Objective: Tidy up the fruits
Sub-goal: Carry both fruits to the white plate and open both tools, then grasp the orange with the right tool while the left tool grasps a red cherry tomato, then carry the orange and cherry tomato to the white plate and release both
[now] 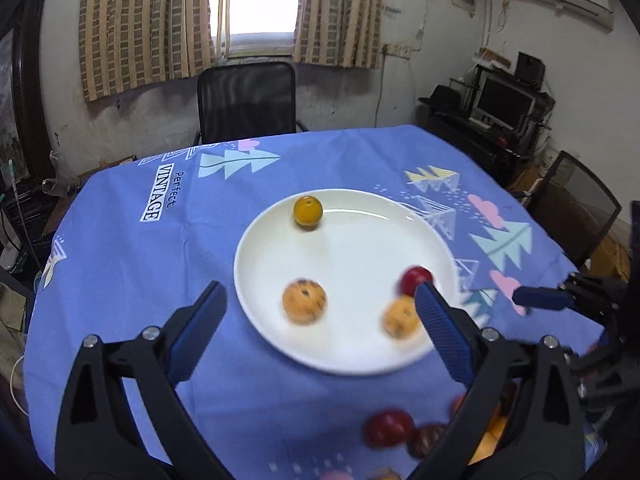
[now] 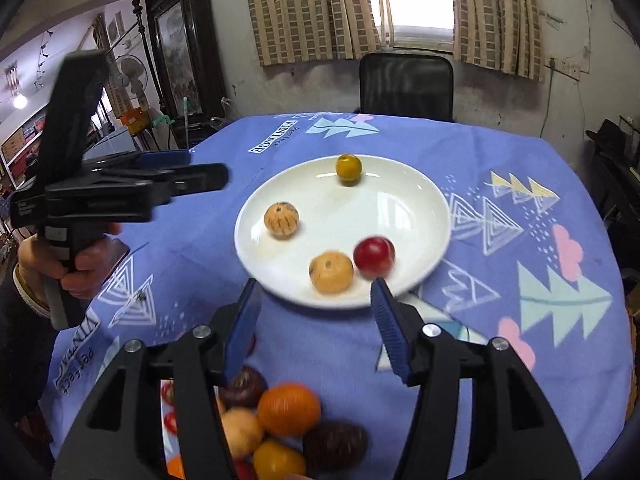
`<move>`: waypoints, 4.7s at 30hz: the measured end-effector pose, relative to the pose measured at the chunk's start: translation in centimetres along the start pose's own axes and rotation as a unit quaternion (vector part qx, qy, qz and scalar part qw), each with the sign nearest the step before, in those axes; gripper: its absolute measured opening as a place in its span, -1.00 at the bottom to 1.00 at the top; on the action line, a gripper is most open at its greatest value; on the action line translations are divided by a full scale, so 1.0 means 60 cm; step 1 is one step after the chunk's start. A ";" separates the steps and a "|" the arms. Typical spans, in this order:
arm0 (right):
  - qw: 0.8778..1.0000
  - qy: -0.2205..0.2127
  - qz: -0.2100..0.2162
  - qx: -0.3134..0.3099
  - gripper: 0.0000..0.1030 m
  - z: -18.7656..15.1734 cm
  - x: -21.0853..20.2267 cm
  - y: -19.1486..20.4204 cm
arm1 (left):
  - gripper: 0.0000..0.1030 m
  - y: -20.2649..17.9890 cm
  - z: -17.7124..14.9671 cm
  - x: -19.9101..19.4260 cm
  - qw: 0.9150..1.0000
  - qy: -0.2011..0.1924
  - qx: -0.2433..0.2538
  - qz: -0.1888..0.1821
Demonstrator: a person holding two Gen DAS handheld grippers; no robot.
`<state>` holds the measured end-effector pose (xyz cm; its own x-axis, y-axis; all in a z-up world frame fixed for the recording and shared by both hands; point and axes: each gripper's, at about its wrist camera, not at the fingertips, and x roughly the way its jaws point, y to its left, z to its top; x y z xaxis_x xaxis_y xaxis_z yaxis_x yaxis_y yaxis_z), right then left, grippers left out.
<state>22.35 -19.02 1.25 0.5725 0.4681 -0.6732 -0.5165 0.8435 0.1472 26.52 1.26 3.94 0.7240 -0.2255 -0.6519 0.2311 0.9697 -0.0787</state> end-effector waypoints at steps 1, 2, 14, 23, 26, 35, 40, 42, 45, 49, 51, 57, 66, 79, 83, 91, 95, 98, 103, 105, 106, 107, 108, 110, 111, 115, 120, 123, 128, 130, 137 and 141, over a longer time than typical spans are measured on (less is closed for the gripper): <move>1.000 0.005 0.000 0.002 0.14 -0.018 -0.013 0.001 | 0.92 -0.007 -0.016 -0.022 1.000 -0.003 0.002 -0.006; 1.000 0.014 0.002 0.005 0.21 -0.035 -0.023 0.002 | 0.95 -0.013 -0.029 -0.038 1.000 -0.007 0.003 -0.009; 0.993 0.038 0.082 0.073 0.24 -0.235 -0.098 0.083 | 0.96 -0.053 -0.228 -0.136 1.000 -0.019 0.006 -0.021; 0.996 0.050 0.037 0.067 0.24 -0.241 -0.070 0.150 | 0.96 0.004 -0.246 -0.128 0.998 -0.018 -0.059 0.004; 0.996 0.064 0.027 0.064 0.24 -0.244 -0.051 0.156 | 0.96 0.010 -0.246 -0.137 0.998 -0.026 -0.065 0.009; 0.994 0.079 -0.006 0.076 0.18 -0.248 -0.025 0.159 | 0.96 0.020 -0.251 -0.139 0.996 -0.022 -0.088 -0.007; 0.993 0.085 -0.007 0.076 -0.09 -0.250 -0.016 0.161 | 0.96 0.021 -0.250 -0.136 0.996 -0.016 -0.092 -0.005; 0.994 0.084 -0.009 0.075 -0.11 -0.251 -0.016 0.162 | 0.96 0.022 -0.252 -0.134 0.995 -0.011 -0.095 -0.007; 0.993 0.082 0.011 0.083 -0.12 -0.253 -0.023 0.153 | 0.96 0.021 -0.256 -0.136 0.996 -0.011 -0.092 -0.009; 0.992 0.052 0.042 0.105 -0.12 -0.253 -0.050 0.127 | 0.96 0.003 -0.264 -0.135 0.998 -0.009 -0.055 -0.015; 0.992 0.031 0.042 0.113 -0.12 -0.251 -0.063 0.111 | 0.96 -0.013 -0.269 -0.132 0.999 -0.005 -0.030 -0.023; 0.985 -0.021 0.046 0.163 -0.12 -0.253 -0.084 0.061 | 0.79 -0.070 -0.288 -0.115 0.998 0.007 0.046 -0.030; 0.980 -0.043 0.064 0.182 -0.12 -0.256 -0.091 0.049 | 0.24 -0.071 -0.295 -0.086 0.996 0.043 0.030 -0.069; 0.981 -0.036 0.069 0.179 -0.12 -0.256 -0.087 0.048 | 0.11 -0.058 -0.289 -0.062 0.996 0.055 -0.013 -0.071; 0.981 -0.033 0.070 0.179 -0.12 -0.257 -0.085 0.048 | -0.26 -0.058 -0.291 -0.058 0.994 0.062 -0.018 -0.084; 0.981 -0.031 0.069 0.180 -0.12 -0.258 -0.084 0.047 | -0.37 -0.079 -0.300 -0.039 0.992 0.091 0.000 -0.084; 0.981 -0.032 0.069 0.180 -0.12 -0.258 -0.084 0.048 | -0.37 -0.080 -0.303 -0.032 0.992 0.096 -0.002 -0.082; 0.981 -0.031 0.068 0.180 -0.12 -0.258 -0.084 0.047 | -0.37 -0.079 -0.303 -0.033 0.992 0.094 -0.003 -0.081; 0.981 -0.029 0.066 0.181 -0.12 -0.258 -0.083 0.046 | -0.41 -0.084 -0.302 -0.035 0.993 0.090 0.005 -0.077; 0.981 -0.030 0.067 0.180 -0.12 -0.258 -0.083 0.045 | -0.41 -0.084 -0.302 -0.037 0.993 0.088 0.006 -0.078; 0.981 -0.030 0.067 0.181 -0.12 -0.258 -0.084 0.046 | -0.41 -0.084 -0.301 -0.038 0.993 0.087 0.006 -0.078; 0.981 -0.030 0.066 0.181 -0.12 -0.258 -0.084 0.046 | -0.41 -0.084 -0.301 -0.040 0.993 0.084 0.007 -0.078; 0.981 -0.030 0.066 0.181 -0.12 -0.258 -0.084 0.046 | -0.41 -0.084 -0.300 -0.043 0.993 0.082 0.008 -0.079; 0.981 -0.031 0.066 0.180 -0.12 -0.258 -0.084 0.045 | -0.41 -0.083 -0.300 -0.049 0.994 0.077 0.008 -0.080; 0.981 -0.032 0.066 0.180 -0.12 -0.258 -0.084 0.045 | -0.41 -0.084 -0.299 -0.052 0.994 0.074 0.008 -0.081; 0.981 -0.037 0.064 0.178 -0.12 -0.258 -0.086 0.046 | -0.42 -0.083 -0.298 -0.067 0.995 0.062 0.007 -0.082; 0.982 -0.038 0.067 0.172 -0.12 -0.255 -0.091 0.049 | -0.42 -0.079 -0.292 -0.089 0.995 0.045 -0.007 -0.088; 0.984 -0.033 0.068 0.164 -0.12 -0.248 -0.098 0.049 | -0.42 -0.078 -0.285 -0.104 0.996 0.036 -0.008 -0.087; 0.988 -0.028 0.067 0.136 -0.12 -0.213 -0.120 0.040 | -0.42 -0.069 -0.256 -0.115 0.994 0.038 -0.003 -0.097; 0.989 -0.019 0.073 0.128 -0.12 -0.195 -0.121 0.032 | -0.42 -0.065 -0.234 -0.116 0.995 0.037 0.007 -0.091; 0.993 -0.011 0.054 0.104 -0.12 -0.104 -0.075 -0.004 | -0.42 -0.043 -0.139 -0.072 0.997 0.028 0.013 -0.071; 0.993 -0.011 0.046 0.107 -0.12 -0.045 -0.019 -0.036 | -0.42 -0.028 -0.072 -0.012 0.998 0.023 -0.005 -0.060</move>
<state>21.09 -22.05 -0.28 0.5433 0.5497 -0.6346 -0.4210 0.8323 0.3606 22.80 0.21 1.29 0.6609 -0.3364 -0.6709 0.3086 0.9366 -0.1657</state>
